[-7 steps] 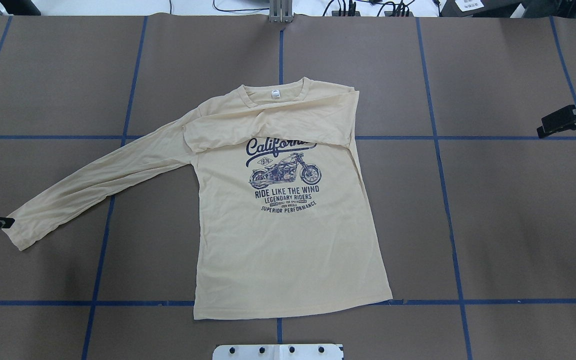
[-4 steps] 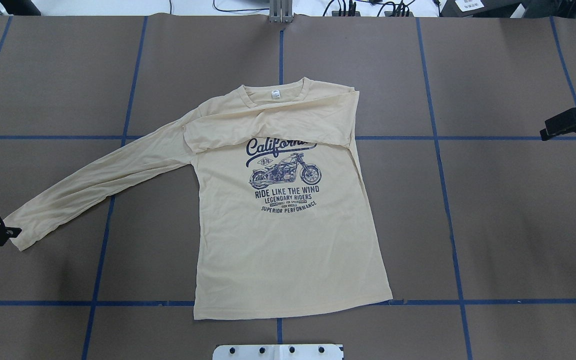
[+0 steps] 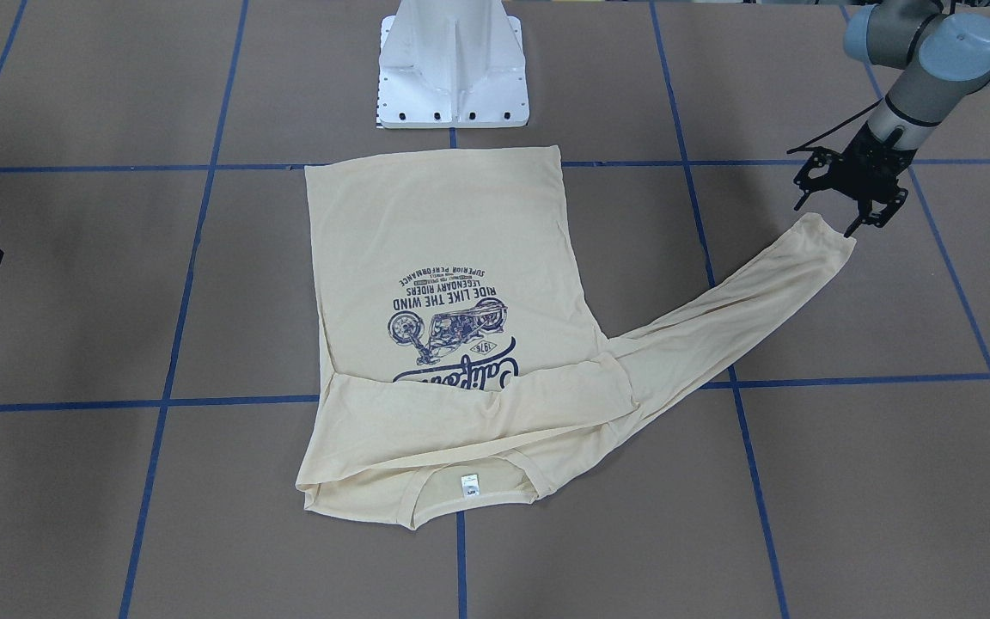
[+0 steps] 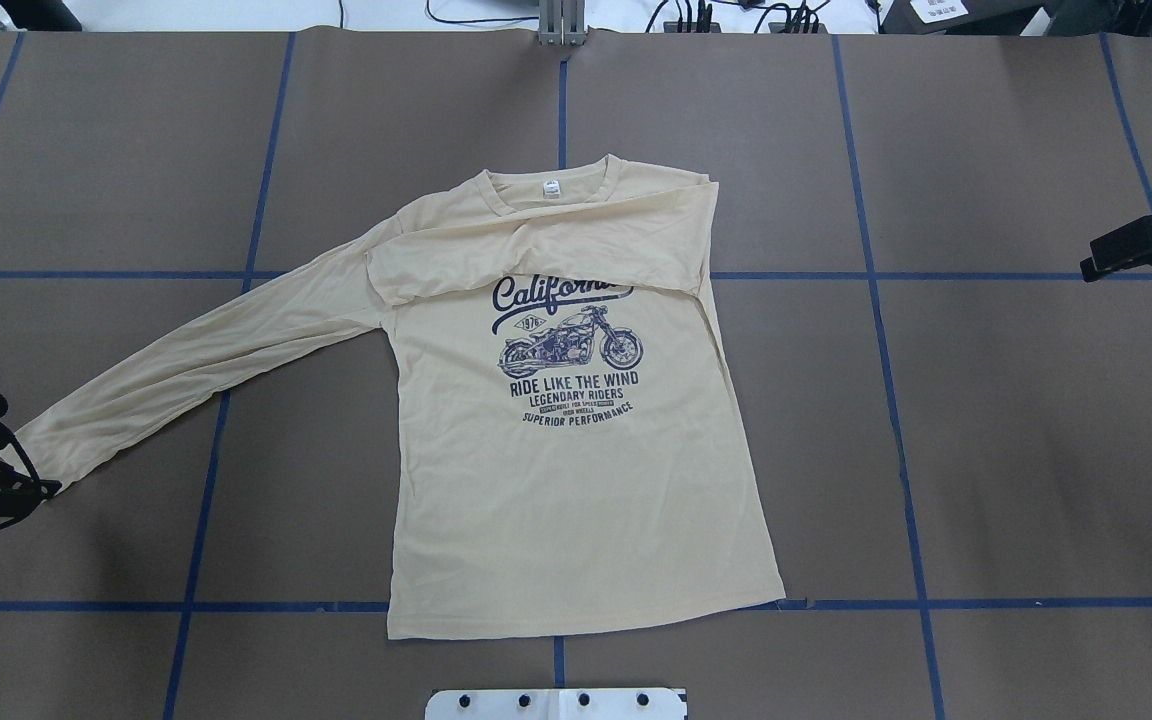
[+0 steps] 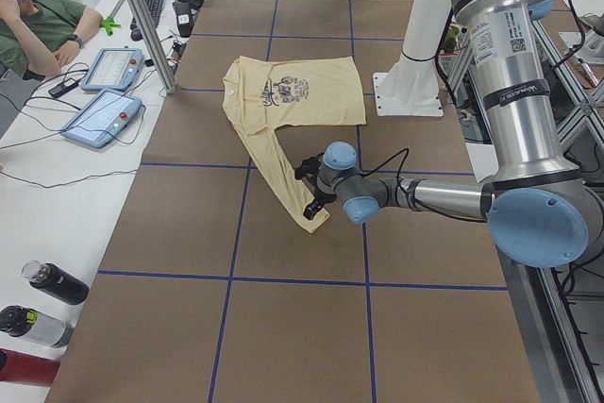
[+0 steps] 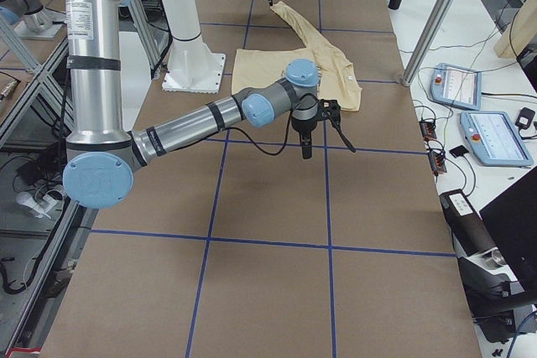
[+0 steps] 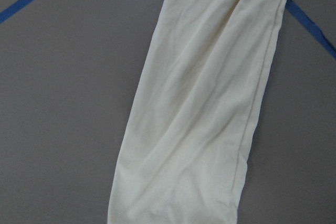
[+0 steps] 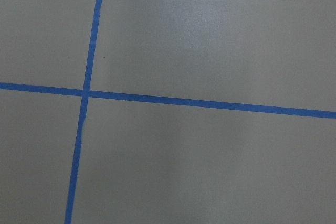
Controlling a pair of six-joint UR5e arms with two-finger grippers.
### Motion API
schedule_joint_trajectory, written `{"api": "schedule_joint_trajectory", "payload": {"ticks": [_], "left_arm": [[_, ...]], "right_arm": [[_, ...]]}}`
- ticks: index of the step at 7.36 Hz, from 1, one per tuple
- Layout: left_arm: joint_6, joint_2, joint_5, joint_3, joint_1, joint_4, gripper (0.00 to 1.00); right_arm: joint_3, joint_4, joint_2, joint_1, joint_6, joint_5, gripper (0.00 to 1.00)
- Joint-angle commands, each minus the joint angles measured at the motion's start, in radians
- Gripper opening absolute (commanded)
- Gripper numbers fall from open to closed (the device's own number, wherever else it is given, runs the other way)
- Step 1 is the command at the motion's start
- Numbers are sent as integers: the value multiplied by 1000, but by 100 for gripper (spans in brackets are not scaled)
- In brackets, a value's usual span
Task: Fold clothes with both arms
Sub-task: 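Lower the left gripper onto the other sleeve cuff and grasp it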
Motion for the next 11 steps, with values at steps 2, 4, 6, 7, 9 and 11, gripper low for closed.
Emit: {"api": "schedule_joint_trajectory", "payload": {"ticks": [2,4,6,7,9,11], "left_arm": [[0,4,9,15,28,0,56],[2,6,11,15,28,0,52],[0,6,46,15,28,-1,15],[2,6,61,15,28,-1,0],[9,6,60,-6,18,-1,0],[11,0,46,-84,5,56,0]], "right_arm": [[0,0,-1,-1,1,1,100],[0,0,-1,-1,1,1,100],[1,2,-1,-1,1,1,100],[1,2,0,-1,3,1,100],[1,0,0,-1,1,1,100],[1,2,2,-1,3,1,100]]}}
